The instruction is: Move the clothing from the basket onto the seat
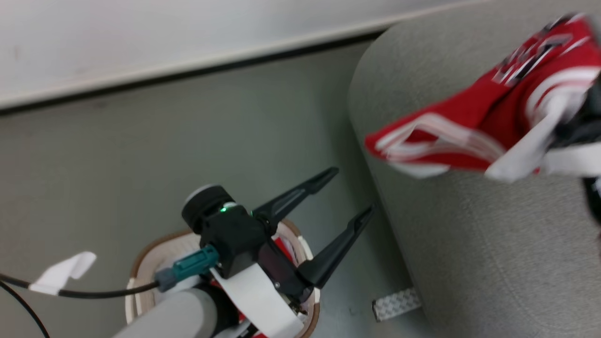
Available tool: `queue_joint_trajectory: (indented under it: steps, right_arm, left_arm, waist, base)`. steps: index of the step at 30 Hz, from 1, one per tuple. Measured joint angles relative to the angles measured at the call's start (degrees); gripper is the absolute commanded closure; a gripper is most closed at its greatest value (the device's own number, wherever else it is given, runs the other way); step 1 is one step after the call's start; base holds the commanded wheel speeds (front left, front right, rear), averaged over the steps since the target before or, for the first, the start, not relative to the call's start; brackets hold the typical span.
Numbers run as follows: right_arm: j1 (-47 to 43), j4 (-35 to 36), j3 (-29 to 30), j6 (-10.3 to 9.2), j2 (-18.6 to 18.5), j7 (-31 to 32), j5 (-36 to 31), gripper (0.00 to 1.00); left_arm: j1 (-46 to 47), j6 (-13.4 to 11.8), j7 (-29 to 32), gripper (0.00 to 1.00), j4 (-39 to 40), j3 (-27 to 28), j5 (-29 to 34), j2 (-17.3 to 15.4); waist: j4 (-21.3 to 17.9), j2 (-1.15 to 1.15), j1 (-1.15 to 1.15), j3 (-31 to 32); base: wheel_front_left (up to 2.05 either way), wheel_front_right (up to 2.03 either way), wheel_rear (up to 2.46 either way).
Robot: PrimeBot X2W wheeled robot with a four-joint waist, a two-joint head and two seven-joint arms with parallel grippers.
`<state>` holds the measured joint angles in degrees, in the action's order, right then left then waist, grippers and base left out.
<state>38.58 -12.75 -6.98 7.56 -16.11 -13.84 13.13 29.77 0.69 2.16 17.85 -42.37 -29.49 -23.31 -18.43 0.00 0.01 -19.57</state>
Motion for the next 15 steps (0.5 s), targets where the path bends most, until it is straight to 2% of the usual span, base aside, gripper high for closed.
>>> queue_joint_trajectory:
  steps: [4,11,15]
  right_arm:
    - [7.5,1.6,7.8,0.0,-0.6,3.9,-1.6,1.0]
    - [16.1,1.6,20.8,0.0,-6.3,12.1,-7.0,1.0]
    - [17.9,-1.6,27.8,0.0,-7.3,15.4,-10.2,1.0]
  left_arm:
    - [3.4,0.9,1.2,0.0,3.4,1.2,0.7,-1.2]
    - [7.4,2.4,0.6,0.0,4.9,2.7,1.5,-2.7]
    - [7.8,2.7,-0.8,0.0,4.2,3.6,1.5,-2.8]
  waist:
    - [1.1,0.0,0.01,-6.7]
    - [4.4,0.0,0.01,-17.1]
    - [7.6,0.0,0.01,-20.2]
  base:
    - [0.0,0.0,0.0]
    - [0.0,0.0,0.0]
    - [0.0,0.0,0.0]
